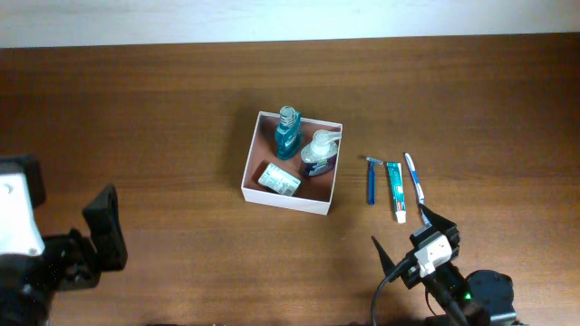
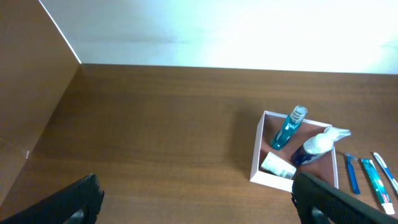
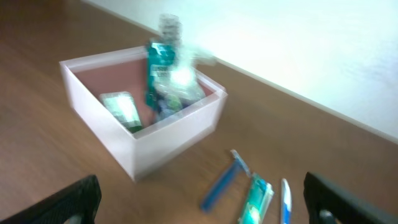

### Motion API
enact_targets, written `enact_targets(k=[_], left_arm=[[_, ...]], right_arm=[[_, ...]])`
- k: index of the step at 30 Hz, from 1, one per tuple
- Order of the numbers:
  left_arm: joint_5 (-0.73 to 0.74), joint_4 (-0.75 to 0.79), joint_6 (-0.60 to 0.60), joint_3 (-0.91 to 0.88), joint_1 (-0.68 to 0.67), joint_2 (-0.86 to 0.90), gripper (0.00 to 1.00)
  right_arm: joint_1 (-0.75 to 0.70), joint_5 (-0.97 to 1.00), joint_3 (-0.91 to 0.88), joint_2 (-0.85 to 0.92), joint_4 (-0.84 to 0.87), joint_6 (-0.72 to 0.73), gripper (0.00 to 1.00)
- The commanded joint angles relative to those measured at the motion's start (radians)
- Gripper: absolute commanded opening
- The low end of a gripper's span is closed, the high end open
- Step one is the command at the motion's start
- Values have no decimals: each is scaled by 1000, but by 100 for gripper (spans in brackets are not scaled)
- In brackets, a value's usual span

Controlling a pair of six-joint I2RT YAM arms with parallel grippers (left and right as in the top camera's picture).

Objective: Pack container
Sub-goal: 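Reach the right gripper to the blue razor and grasp it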

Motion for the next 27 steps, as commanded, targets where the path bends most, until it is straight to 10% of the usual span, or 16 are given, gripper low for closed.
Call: enact_targets(k=[1,8,15,27], left_arm=[[-14,0,5,-65,4,-22,99],[-14,0,5,-267,4,-23,100],[-14,0,5,-340,4,-23,99],[-14,0,5,-340,4,-24,99]], right_arm=[[-8,-209,1,-6,50,16,99],[-8,-315,1,-6,69,41,99],[-7,-151,16,34,67,485,99],[-7,323,710,979,-386,414,99]])
